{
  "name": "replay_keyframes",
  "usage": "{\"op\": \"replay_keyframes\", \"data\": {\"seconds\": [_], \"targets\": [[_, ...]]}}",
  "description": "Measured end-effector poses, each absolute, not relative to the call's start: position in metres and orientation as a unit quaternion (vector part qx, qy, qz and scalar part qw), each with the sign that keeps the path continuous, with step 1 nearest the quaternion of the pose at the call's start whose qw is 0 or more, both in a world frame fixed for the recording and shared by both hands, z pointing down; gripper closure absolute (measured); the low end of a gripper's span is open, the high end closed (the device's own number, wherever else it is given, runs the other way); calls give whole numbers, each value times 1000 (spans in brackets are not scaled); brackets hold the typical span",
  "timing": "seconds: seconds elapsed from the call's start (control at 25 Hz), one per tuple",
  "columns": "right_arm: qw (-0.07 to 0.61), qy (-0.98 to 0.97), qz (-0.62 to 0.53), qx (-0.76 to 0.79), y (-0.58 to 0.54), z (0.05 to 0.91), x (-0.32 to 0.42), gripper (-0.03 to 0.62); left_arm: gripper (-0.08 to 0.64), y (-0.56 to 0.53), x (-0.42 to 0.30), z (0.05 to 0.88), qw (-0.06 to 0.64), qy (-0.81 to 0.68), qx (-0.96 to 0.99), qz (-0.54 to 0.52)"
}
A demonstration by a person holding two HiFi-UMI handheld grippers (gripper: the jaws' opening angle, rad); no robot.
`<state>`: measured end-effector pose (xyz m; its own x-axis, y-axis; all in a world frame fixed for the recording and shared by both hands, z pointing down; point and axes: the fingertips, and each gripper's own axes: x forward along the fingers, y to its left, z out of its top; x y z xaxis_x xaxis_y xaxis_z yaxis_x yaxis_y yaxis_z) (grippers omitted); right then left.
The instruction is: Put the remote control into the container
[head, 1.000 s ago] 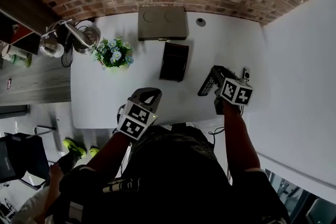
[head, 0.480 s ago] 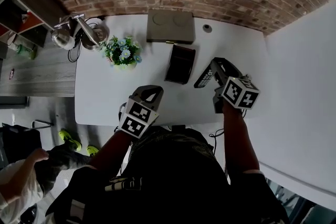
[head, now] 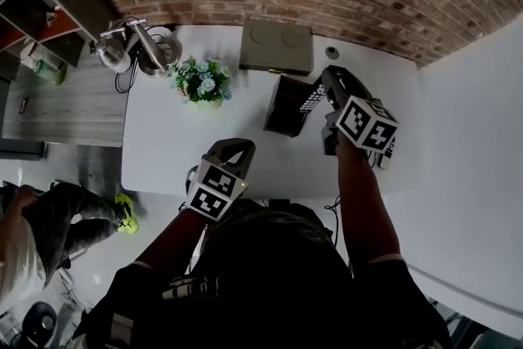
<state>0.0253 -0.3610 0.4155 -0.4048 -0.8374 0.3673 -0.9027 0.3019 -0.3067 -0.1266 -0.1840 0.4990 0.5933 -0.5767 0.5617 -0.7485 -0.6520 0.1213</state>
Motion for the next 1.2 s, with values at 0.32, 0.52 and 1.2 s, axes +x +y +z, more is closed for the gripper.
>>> {"op": "replay_keyframes", "data": {"seconds": [0.32,0.52,1.2], "targets": [[37,-783,209,585,-399,415,19,376,554,-176,-142,502,182,-389,868,249],[55,-772,202,600,-409,438,17,376,555,-172,-150,501,187,-397,864,248],[149,-770,221,580,-384,493,4,376,555,-168,-152,500,187,-401,863,242]]}}
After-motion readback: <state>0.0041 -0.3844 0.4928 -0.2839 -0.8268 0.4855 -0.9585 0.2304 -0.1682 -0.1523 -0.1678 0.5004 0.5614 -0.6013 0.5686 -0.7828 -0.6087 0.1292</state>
